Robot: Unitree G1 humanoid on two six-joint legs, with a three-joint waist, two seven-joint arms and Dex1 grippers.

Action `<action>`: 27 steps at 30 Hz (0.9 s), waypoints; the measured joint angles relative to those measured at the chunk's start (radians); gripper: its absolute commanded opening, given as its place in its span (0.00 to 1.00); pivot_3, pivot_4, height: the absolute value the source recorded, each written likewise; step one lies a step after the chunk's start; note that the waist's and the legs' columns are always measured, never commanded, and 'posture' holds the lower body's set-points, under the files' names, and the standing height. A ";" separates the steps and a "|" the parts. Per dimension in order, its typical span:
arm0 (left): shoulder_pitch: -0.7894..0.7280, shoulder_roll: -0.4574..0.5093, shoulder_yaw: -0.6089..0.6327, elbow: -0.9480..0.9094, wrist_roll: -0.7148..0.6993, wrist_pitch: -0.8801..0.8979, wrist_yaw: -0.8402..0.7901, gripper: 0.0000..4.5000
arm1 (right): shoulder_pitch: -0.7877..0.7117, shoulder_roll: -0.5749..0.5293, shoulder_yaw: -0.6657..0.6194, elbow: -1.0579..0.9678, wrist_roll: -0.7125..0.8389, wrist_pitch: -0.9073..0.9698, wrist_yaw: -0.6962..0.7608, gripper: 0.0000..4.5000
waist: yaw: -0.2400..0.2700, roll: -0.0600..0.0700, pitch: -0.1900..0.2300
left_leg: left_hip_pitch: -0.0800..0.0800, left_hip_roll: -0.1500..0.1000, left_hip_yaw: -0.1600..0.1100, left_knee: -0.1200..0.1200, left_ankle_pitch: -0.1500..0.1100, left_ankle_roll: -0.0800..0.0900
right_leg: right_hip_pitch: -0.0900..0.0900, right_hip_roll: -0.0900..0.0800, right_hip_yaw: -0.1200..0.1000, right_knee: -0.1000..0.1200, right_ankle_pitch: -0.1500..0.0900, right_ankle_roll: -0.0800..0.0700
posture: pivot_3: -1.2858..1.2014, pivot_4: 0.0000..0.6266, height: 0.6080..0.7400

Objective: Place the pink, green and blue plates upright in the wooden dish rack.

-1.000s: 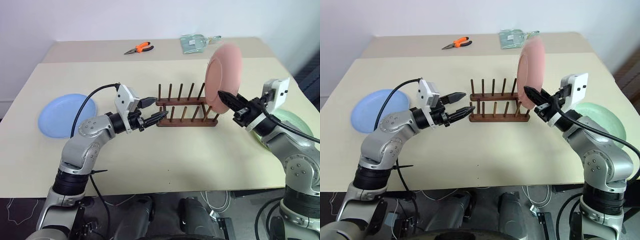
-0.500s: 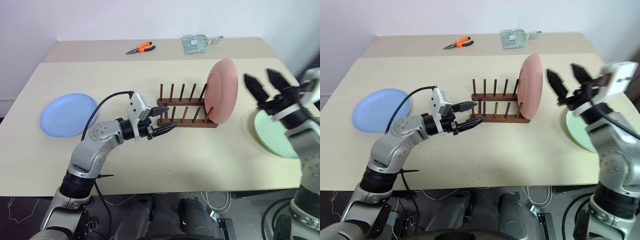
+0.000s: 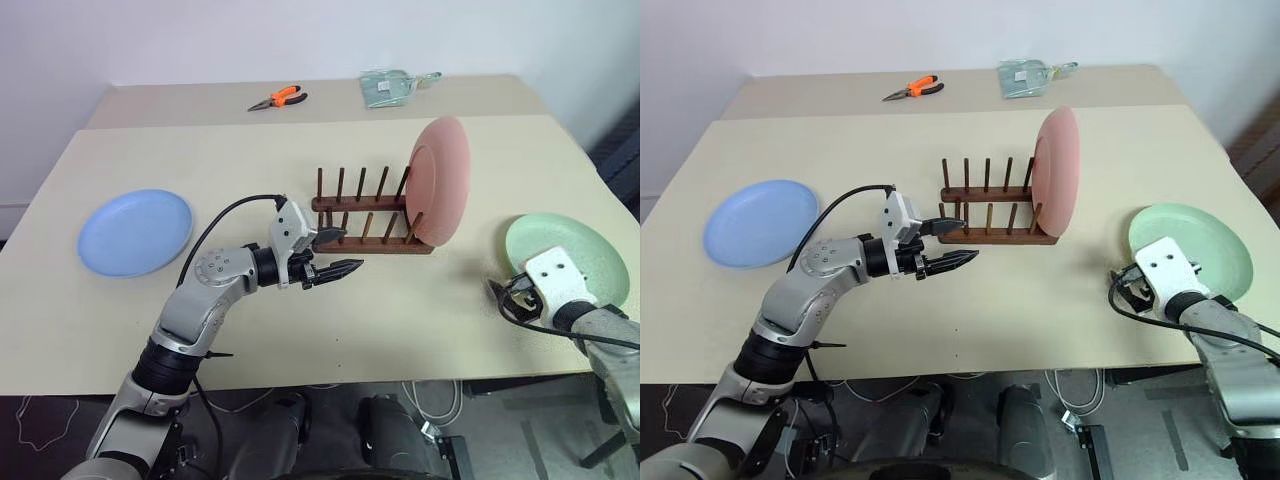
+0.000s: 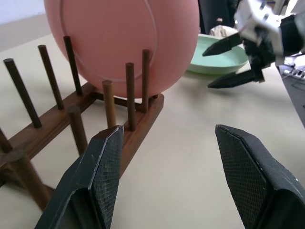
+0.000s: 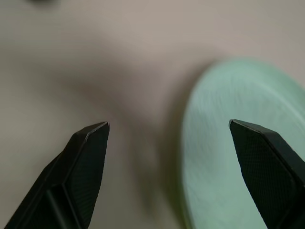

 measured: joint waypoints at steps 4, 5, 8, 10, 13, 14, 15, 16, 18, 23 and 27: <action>0.004 -0.009 0.002 0.000 0.007 0.000 0.004 0.70 | -0.028 -0.004 0.025 0.084 -0.087 -0.034 -0.019 0.39 | 0.003 0.000 0.000 | 0.000 0.000 0.000 0.000 0.000 0.000 | 0.000 0.000 0.000 0.000 0.000 0.000 | 0.52 0.24 0.85; 0.005 -0.010 0.002 -0.001 0.008 0.000 0.007 0.70 | -0.034 -0.002 0.029 0.101 -0.101 -0.043 -0.023 0.28 | 0.003 0.000 0.000 | 0.000 0.000 0.000 0.000 0.000 0.000 | 0.000 0.000 0.000 0.000 0.000 0.000 | 0.52 0.24 0.85; 0.011 -0.010 0.003 -0.001 0.011 0.000 0.011 0.70 | -0.045 0.008 0.029 0.139 -0.130 -0.042 -0.033 0.02 | 0.002 0.000 0.000 | 0.000 0.000 0.000 0.000 0.000 0.000 | 0.000 0.001 0.000 0.000 0.000 0.000 | 0.52 0.24 0.85; 0.012 -0.011 0.003 -0.001 0.014 0.000 0.011 0.70 | -0.062 0.022 0.027 0.142 -0.143 -0.046 -0.041 0.02 | -0.001 0.000 0.000 | 0.000 0.000 0.000 0.000 0.000 0.000 | 0.000 0.001 0.000 0.000 0.000 0.000 | 0.52 0.24 0.85; 0.012 -0.011 0.003 -0.001 0.018 -0.002 0.012 0.70 | -0.086 0.047 0.019 0.141 -0.146 -0.051 -0.054 0.02 | -0.001 0.001 0.000 | 0.000 0.001 0.000 0.000 0.000 0.000 | 0.000 0.002 0.000 0.000 0.000 0.000 | 0.52 0.24 0.85; 0.012 -0.011 0.004 0.001 0.020 -0.006 0.013 0.70 | -0.105 0.060 0.009 0.139 -0.143 -0.056 -0.063 0.02 | -0.001 0.001 0.000 | 0.000 0.001 0.000 0.000 0.000 0.000 | 0.000 0.002 0.001 0.000 0.000 0.000 | 0.52 0.24 0.85; 0.014 -0.010 0.008 0.007 0.023 -0.016 0.017 0.70 | -0.142 0.080 -0.013 0.128 -0.127 -0.057 -0.072 0.02 | -0.003 0.003 0.001 | 0.000 0.001 0.001 0.000 0.000 0.000 | 0.000 0.002 0.001 0.000 0.001 0.000 | 0.52 0.24 0.85; 0.017 -0.010 0.014 0.018 0.028 -0.024 0.024 0.70 | -0.208 0.102 -0.045 0.107 -0.095 -0.053 -0.076 0.02 | -0.008 0.006 0.002 | 0.000 0.002 0.003 0.000 0.000 0.000 | -0.001 0.003 0.003 0.000 0.001 -0.001 | 0.52 0.24 0.85; 0.025 -0.011 0.021 0.044 0.042 -0.044 0.040 0.70 | -0.374 0.126 -0.126 0.028 0.005 -0.031 -0.080 0.02 | -0.012 0.013 0.002 | 0.001 0.003 0.006 0.000 0.000 0.000 | -0.002 0.003 0.005 0.001 0.002 -0.001 | 0.52 0.24 0.85; 0.047 0.015 0.060 0.120 0.090 -0.127 0.066 0.70 | -0.719 0.196 -0.294 -0.206 0.470 0.138 -0.061 0.02 | 0.001 0.011 0.001 | 0.001 0.008 0.001 -0.002 -0.001 -0.001 | -0.001 0.008 0.003 -0.001 0.002 -0.002 | 0.52 0.24 0.85; 0.050 0.037 0.129 0.183 0.106 -0.188 0.090 0.70 | -0.810 0.294 -0.276 -0.288 0.880 0.274 -0.127 0.02 | -0.001 0.010 0.001 | -0.001 0.007 0.000 -0.001 -0.001 -0.001 | -0.001 0.007 0.002 -0.003 0.004 -0.004 | 0.52 0.24 0.85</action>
